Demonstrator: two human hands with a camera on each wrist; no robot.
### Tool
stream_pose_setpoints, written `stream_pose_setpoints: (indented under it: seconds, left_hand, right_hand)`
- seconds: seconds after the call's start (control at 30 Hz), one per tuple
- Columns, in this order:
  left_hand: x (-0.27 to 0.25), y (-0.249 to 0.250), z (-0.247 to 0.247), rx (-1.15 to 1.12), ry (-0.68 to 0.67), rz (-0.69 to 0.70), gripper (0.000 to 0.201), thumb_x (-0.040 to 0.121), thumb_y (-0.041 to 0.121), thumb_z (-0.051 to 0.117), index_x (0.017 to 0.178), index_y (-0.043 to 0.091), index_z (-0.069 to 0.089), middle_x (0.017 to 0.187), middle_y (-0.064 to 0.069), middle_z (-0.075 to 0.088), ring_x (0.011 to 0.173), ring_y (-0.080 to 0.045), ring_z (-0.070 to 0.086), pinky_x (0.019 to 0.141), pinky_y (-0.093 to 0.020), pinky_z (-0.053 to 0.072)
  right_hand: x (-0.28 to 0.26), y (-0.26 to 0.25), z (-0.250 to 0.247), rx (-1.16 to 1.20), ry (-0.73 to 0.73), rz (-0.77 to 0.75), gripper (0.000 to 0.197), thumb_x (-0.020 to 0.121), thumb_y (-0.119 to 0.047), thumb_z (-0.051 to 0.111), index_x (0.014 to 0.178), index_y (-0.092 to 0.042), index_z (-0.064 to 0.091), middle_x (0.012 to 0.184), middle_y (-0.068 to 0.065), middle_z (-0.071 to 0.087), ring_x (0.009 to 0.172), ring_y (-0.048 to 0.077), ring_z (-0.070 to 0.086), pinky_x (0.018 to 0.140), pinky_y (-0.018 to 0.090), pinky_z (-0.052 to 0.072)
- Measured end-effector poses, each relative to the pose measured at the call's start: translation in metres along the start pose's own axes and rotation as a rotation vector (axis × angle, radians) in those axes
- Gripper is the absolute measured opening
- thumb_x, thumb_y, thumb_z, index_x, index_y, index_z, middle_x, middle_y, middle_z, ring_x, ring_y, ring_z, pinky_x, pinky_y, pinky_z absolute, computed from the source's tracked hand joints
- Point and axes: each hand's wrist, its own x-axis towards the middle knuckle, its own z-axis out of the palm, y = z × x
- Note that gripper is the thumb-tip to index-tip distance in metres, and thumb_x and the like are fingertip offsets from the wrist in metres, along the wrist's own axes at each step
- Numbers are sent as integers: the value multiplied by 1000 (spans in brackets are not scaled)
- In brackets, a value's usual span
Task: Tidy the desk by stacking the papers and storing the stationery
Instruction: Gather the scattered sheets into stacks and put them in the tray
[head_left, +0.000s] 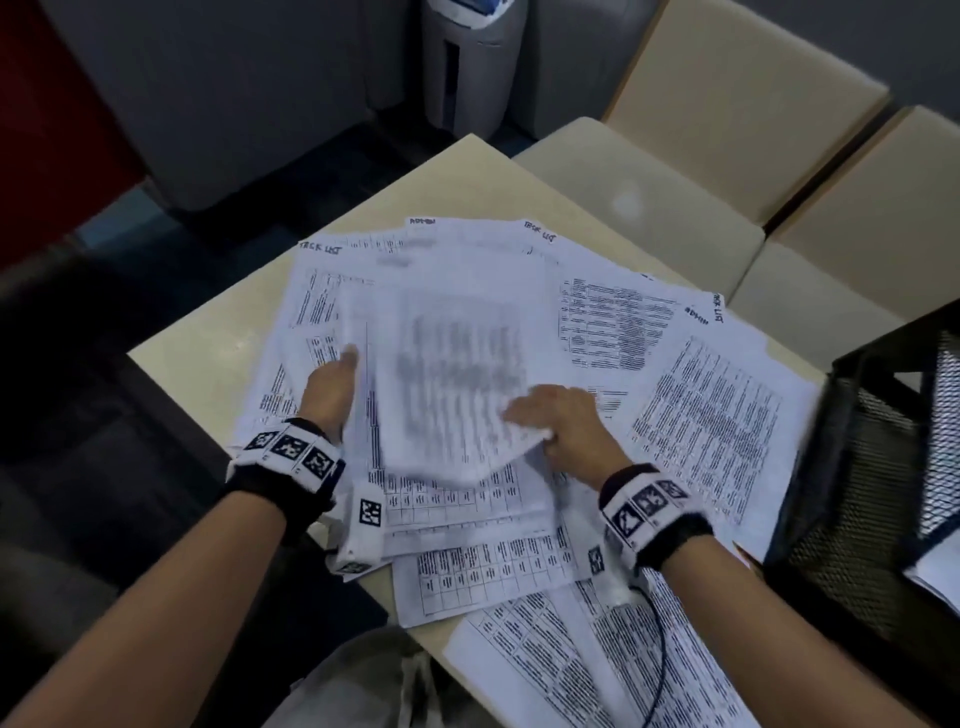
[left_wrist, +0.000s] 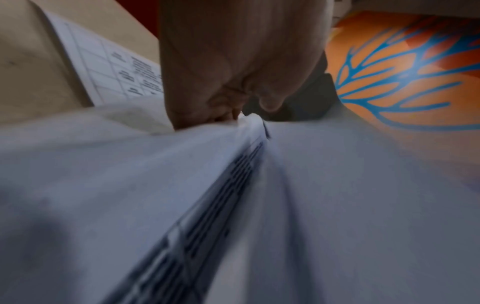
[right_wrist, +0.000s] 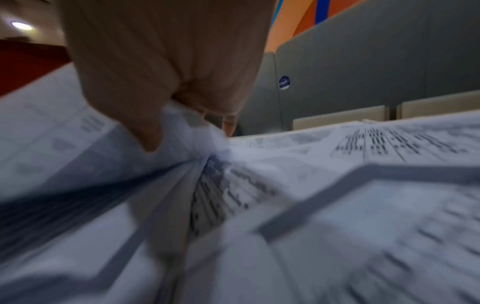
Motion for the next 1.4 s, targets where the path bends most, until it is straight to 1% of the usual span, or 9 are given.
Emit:
stream_pose_setpoints:
  seconds: [0.07, 0.2, 0.37, 0.47, 0.67, 0.93, 1.07, 1.2, 1.4]
  left_hand:
    - [-1, 0, -5, -131, -76, -52, 78, 94, 60, 21, 141, 0, 38, 90, -30, 65, 83, -39, 63, 74, -43, 49]
    - [1, -9, -11, 103, -29, -72, 80, 87, 63, 38, 132, -2, 44, 136, -35, 40, 127, -44, 42, 107, -45, 33]
    - [-22, -13, 9, 373, 80, -95, 87, 86, 55, 51, 145, 1, 18, 152, -18, 4, 142, -37, 0, 114, -53, 15]
    - [-30, -17, 25, 375, 54, -71, 89, 86, 55, 51, 145, -1, 13, 149, -16, 9, 139, -36, 8, 111, -49, 22]
    - [-36, -19, 22, 322, 17, -77, 98, 82, 63, 50, 148, 1, 11, 153, -19, 5, 142, -39, 10, 114, -51, 18]
    - [-53, 30, 30, -9, -110, 154, 136, 48, 85, 57, 149, 11, 4, 157, -17, 8, 144, -34, 17, 115, -53, 22]
    - [-84, 72, 44, -210, -507, 410, 110, 36, 78, 71, 124, 15, 48, 117, 5, 58, 106, -11, 55, 90, -34, 46]
    - [-115, 115, 53, -394, -545, 716, 19, 79, 8, 69, 96, 10, 60, 83, 6, 67, 75, -7, 66, 73, -25, 55]
    - [-129, 117, 62, -268, -665, 858, 43, 55, 33, 84, 92, 19, 66, 83, 12, 74, 81, -7, 68, 83, -30, 55]
  right_hand:
    - [-12, -3, 0, -188, -238, -32, 61, 77, -5, 63, 131, -31, 51, 149, -5, 38, 142, 21, 21, 116, 52, 14]
    - [-23, -6, -21, -138, -582, 82, 96, 68, -58, 70, 145, -40, 15, 159, -5, -6, 145, 23, -4, 115, 57, 2]
    - [4, -4, -25, 471, 77, 569, 61, 87, -45, 56, 132, -8, 40, 123, 7, 50, 118, 23, 49, 97, 35, 36]
    - [26, -22, 3, 502, 28, 616, 35, 95, -27, 47, 123, -4, 48, 113, 8, 53, 106, 22, 52, 94, 35, 39]
    - [17, -44, 8, 495, 114, 435, 44, 92, -5, 47, 135, -6, 41, 113, 14, 59, 87, 21, 59, 66, 26, 53]
    - [-52, -50, -82, 577, 542, 261, 10, 91, -4, 50, 97, -12, 48, 74, -1, 47, 58, 9, 45, 47, 16, 43]
    - [-88, -60, -124, 765, 810, 173, 15, 88, -6, 57, 87, -20, 53, 78, -4, 53, 74, 13, 55, 69, 22, 51]
    - [-119, -61, -144, 798, 997, 152, 19, 84, -10, 64, 84, -25, 54, 82, -6, 59, 82, 13, 60, 82, 30, 52]
    - [-149, -49, -125, 936, 1118, 145, 33, 71, -6, 75, 95, -22, 59, 91, -8, 68, 81, 0, 67, 75, 20, 55]
